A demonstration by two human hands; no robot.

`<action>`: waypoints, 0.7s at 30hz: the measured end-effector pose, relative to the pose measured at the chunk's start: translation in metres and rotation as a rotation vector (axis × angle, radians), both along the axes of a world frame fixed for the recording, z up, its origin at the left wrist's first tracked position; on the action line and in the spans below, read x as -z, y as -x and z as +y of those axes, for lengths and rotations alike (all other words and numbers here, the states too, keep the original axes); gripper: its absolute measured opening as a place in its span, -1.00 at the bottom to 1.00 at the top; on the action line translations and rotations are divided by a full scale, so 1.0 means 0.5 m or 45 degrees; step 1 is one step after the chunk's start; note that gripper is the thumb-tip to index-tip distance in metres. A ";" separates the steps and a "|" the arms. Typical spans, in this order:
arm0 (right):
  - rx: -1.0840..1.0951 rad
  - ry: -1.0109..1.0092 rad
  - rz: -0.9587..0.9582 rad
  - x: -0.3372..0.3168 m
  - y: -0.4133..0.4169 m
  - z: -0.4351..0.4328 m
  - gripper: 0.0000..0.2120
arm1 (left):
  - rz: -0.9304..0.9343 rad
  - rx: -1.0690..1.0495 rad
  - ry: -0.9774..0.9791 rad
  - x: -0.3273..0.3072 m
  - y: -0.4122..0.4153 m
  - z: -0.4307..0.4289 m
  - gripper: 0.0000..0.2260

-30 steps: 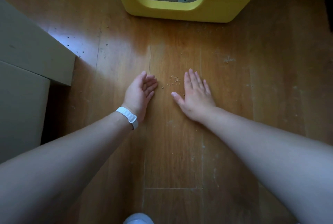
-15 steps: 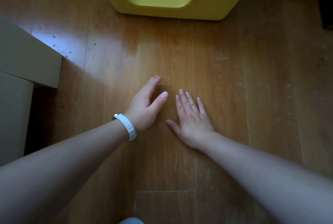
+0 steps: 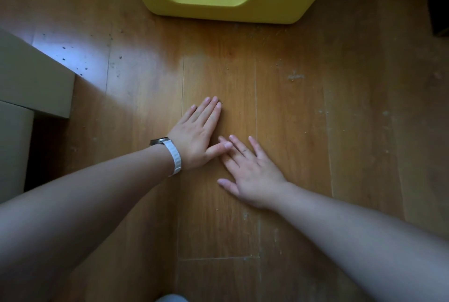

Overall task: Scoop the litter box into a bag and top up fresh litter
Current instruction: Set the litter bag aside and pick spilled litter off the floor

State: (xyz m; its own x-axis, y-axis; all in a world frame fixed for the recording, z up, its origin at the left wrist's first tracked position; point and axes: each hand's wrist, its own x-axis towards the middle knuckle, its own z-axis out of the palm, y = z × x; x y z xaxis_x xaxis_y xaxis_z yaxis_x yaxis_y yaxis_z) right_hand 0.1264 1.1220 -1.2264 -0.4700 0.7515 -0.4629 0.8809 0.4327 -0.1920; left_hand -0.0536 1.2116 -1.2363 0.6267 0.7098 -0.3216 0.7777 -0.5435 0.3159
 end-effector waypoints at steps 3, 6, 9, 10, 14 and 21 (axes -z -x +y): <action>-0.117 0.039 0.006 0.000 0.001 0.008 -0.28 | -0.028 0.032 0.001 0.001 -0.015 0.018 -0.12; -0.159 0.024 0.019 -0.011 0.009 0.025 -0.30 | -0.069 0.083 -0.001 0.005 -0.025 0.037 -0.13; -0.116 0.016 0.005 -0.011 0.011 0.046 -0.30 | -0.131 0.138 0.032 0.003 -0.026 0.042 -0.13; -0.094 0.001 0.006 -0.009 0.010 0.053 -0.29 | -0.162 0.148 0.041 0.003 -0.023 0.040 -0.12; 0.034 -0.032 0.052 -0.005 -0.004 0.063 -0.26 | -0.332 0.105 0.128 -0.004 -0.006 0.018 -0.14; 0.317 -0.052 -0.022 -0.028 -0.067 0.111 -0.29 | -0.028 -0.200 -0.080 -0.016 0.070 -0.015 -0.15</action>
State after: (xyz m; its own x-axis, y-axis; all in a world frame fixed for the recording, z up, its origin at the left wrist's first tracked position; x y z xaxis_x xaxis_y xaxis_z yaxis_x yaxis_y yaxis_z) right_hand 0.1601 1.1776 -1.2124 -0.2605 0.8614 -0.4359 0.9642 0.2093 -0.1627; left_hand -0.0888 1.2040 -1.2282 0.5131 0.8177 -0.2609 0.8477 -0.4351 0.3034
